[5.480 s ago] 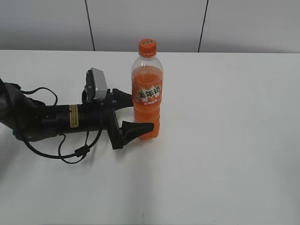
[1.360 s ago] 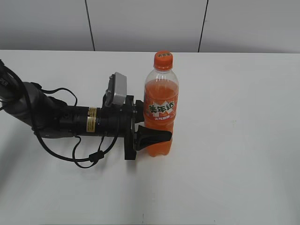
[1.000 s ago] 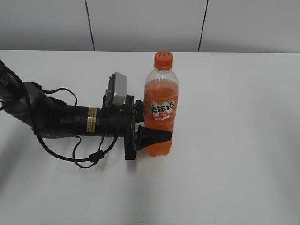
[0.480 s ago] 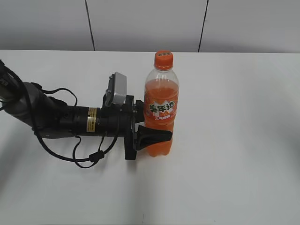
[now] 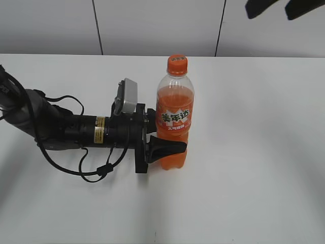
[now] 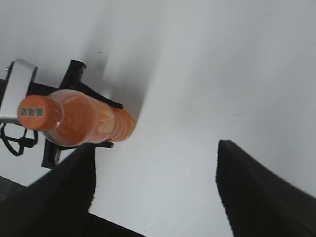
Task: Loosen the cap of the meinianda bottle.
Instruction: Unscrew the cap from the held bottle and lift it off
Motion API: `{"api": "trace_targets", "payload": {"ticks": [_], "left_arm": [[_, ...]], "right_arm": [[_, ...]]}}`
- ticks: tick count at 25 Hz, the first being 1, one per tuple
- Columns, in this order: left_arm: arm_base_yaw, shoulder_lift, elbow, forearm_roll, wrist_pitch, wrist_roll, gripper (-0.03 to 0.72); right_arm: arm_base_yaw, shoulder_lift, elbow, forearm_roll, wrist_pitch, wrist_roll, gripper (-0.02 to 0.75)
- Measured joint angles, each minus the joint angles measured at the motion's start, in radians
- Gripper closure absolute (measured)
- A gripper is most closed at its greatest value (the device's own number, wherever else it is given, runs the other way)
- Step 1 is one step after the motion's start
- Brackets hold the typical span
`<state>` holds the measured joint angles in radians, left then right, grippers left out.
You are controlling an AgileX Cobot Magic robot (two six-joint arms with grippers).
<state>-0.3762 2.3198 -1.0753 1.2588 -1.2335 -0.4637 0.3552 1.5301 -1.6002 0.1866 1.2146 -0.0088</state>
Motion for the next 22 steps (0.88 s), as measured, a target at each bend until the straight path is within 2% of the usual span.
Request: {"api": "trace_targets", "payload": {"ticks": [6,14,22], "left_arm": [[0.000,0.000,0.000,0.000,-0.001,0.000,0.283],[0.000,0.000,0.000,0.000,-0.001,0.000,0.283],[0.000,0.000,0.000,0.000,-0.001,0.000,0.283]], "right_arm": [[0.065,0.132,-0.092,0.004,0.000,0.101,0.172],[0.150,0.194,-0.098,0.052,0.001,0.177,0.172],[0.190,0.213,-0.100,0.112,0.001,0.234,0.172]]}}
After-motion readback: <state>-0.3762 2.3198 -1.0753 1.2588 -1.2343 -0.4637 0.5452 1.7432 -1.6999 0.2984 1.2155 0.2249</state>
